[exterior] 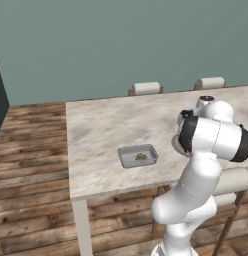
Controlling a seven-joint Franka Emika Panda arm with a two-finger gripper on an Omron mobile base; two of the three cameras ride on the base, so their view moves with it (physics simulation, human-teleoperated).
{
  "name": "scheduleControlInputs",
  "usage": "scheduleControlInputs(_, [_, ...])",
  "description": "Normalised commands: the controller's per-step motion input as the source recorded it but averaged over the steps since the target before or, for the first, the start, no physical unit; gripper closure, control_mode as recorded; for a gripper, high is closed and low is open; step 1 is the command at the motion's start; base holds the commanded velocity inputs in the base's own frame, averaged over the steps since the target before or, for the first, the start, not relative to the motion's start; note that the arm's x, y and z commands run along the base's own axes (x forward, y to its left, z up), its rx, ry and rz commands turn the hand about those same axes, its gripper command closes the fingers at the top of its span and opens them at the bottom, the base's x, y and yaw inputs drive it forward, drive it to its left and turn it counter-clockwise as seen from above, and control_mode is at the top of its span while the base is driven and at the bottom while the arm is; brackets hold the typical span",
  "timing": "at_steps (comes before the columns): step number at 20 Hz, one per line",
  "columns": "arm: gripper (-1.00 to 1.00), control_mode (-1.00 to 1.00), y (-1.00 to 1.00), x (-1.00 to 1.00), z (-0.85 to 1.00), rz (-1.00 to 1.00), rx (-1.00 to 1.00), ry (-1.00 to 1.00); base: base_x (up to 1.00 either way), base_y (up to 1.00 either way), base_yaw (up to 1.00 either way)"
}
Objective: Place two dumplings into each of the tupperware containers and then place the containers in the fridge.
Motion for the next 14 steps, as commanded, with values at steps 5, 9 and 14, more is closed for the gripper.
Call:
scheduleControlInputs(5, [-1.0, -1.0, -0.17, 0.38, -0.37, 0.0, 0.0, 0.0, 0.0, 0.0, 0.0])
scheduleControlInputs(9, [-1.0, -1.0, -0.29, 0.43, -0.27, 0.0, 0.0, 0.0, 0.0, 0.0, 0.0])
scheduleControlInputs(14, [-1.0, -1.0, -0.2, 0.43, -0.2, 0.0, 0.0, 0.0, 0.0, 0.0, 0.0])
